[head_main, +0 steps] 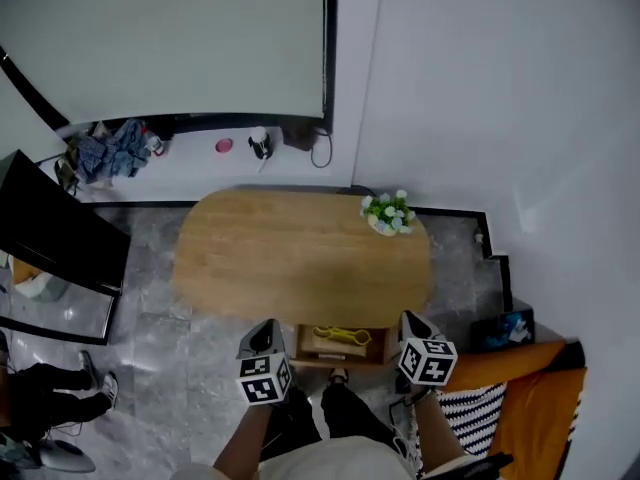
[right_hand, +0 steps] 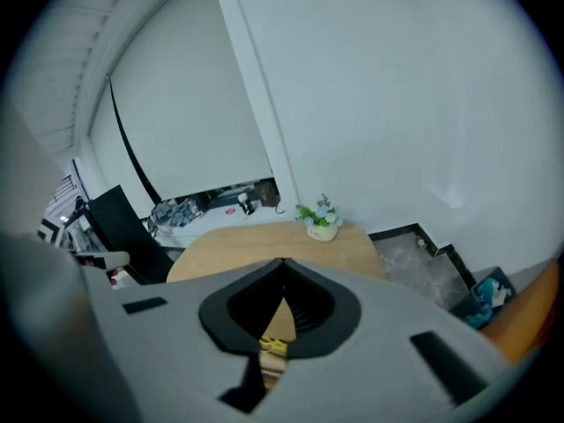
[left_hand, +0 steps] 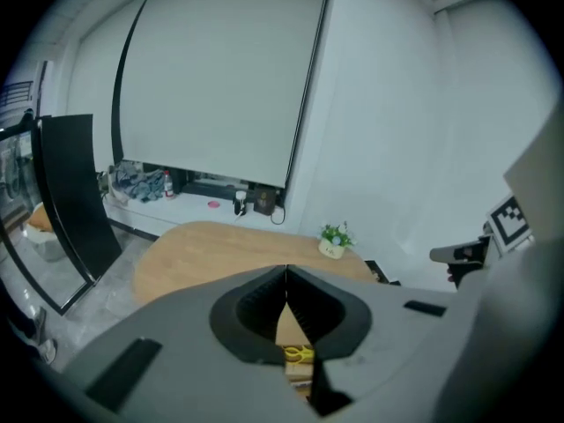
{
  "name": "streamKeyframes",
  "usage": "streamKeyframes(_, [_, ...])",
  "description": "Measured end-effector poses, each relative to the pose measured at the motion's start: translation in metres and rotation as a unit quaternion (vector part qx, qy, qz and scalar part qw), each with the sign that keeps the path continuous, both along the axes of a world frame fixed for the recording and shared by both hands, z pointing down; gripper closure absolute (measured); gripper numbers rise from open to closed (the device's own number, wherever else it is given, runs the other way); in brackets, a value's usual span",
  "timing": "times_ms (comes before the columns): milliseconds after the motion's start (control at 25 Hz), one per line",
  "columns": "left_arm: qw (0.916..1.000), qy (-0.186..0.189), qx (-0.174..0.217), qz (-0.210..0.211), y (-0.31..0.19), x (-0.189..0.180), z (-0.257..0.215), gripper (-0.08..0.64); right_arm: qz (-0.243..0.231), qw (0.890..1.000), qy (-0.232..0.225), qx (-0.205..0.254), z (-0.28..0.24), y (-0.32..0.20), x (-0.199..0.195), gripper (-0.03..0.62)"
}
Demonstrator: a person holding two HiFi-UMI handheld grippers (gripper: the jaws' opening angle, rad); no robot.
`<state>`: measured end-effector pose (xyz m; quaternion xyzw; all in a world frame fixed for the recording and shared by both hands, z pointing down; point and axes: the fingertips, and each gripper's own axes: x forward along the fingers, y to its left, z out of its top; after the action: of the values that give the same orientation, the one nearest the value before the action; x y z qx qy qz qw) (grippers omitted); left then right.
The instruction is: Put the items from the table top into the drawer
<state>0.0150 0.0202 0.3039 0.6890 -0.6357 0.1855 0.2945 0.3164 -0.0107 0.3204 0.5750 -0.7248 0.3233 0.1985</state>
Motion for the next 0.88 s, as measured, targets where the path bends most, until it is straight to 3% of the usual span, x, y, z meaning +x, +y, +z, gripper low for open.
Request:
streamKeyframes(160, [0.9979, -0.009, 0.057, 0.030, -0.017, 0.001, -0.065, 0.552, 0.057, 0.996, -0.005, 0.061, -0.073, 0.002, 0.032, 0.598])
streamKeyframes(280, [0.9929, -0.012, 0.106, 0.052, -0.036, 0.001, -0.115, 0.552, 0.088, 0.990, 0.016, 0.109, -0.126, 0.000, 0.051, 0.598])
streamKeyframes(480, [0.9811, -0.027, 0.168, 0.092, -0.054, 0.003, -0.169, 0.551, 0.127, 0.981, 0.055, 0.136, -0.165, 0.016, 0.068, 0.598])
streamKeyframes(880, [0.9765, -0.008, 0.187, 0.106, -0.069, 0.004, -0.183, 0.552, 0.165, 0.973, 0.071, 0.142, -0.185, 0.026, 0.069, 0.600])
